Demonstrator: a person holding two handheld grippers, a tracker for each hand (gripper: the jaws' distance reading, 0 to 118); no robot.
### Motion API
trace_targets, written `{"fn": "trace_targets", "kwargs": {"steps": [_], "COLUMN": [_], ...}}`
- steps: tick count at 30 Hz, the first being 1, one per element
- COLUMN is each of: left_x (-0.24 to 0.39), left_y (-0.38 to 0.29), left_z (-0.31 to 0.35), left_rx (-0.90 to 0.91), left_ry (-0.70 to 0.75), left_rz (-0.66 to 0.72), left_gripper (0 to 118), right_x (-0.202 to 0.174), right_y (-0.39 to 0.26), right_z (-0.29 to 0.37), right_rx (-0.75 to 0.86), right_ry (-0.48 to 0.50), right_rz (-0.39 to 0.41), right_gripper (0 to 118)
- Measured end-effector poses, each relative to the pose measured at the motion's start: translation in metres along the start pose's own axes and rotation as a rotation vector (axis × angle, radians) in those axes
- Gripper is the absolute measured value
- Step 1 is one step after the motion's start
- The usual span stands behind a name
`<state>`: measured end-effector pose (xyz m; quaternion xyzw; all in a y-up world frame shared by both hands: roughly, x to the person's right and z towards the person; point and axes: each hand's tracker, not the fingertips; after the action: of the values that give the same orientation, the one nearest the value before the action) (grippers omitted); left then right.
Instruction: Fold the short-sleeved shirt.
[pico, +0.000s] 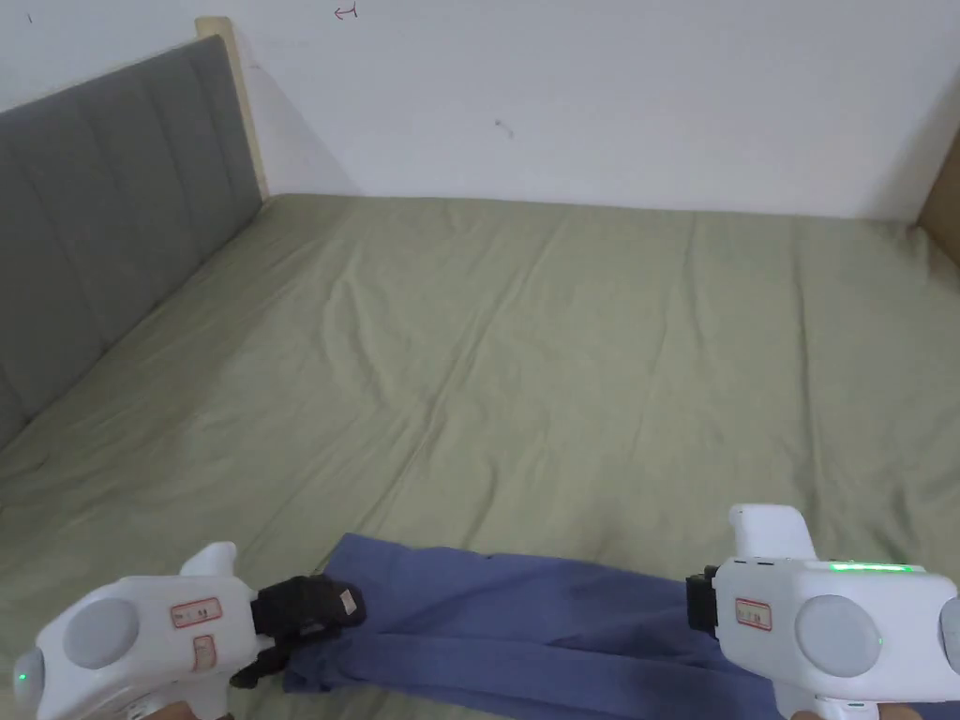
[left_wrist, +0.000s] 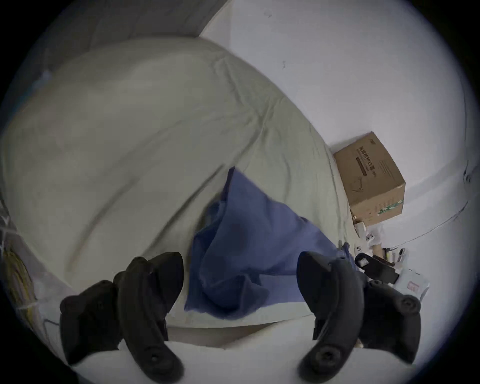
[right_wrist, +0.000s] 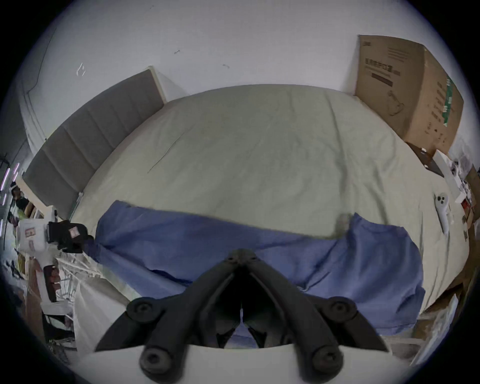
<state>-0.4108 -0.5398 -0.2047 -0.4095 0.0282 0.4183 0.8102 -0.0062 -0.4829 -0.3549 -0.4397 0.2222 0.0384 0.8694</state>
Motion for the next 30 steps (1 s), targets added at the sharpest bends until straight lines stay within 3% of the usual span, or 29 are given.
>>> {"fn": "trace_targets", "kwargs": {"steps": [5,6,8,9,16,19,30], "left_x": [-0.025,-0.029,-0.034,-0.038,-0.04,-0.039,-0.062], "left_y": [0.008,0.011,0.014,0.009,0.027,0.034,0.051], "left_z": [-0.022,-0.022,-0.034,-0.041,-0.016,-0.005,0.058], "left_rx": [0.025,0.027,0.022,-0.014,0.005,0.026,0.141], "left_ry": [-0.093,-0.122,-0.061,-0.079,-0.125,-0.087,0.06], "left_rz": [0.116,0.136,0.155,0.206,0.15,0.094,0.107], "left_gripper": [97,91,5,4,4,4,4], "right_x": [-0.005,-0.004,-0.006,-0.007,0.001,0.007,0.03], "right_y": [0.002,0.002,0.003,0.004,0.008,0.01,0.001], "right_z": [-0.008,-0.009,-0.012,-0.014,-0.013,-0.013,-0.014], "right_rx": [-0.024,-0.028,-0.032,-0.036,-0.05,-0.05,-0.065], "right_ry": [0.003,0.007,0.01,0.009,-0.003,-0.01,-0.014], "right_rz": [0.0,-0.009,-0.016,-0.017,-0.018,-0.036,-0.097], "right_gripper": [0,0,0,0,0,0,0]}}
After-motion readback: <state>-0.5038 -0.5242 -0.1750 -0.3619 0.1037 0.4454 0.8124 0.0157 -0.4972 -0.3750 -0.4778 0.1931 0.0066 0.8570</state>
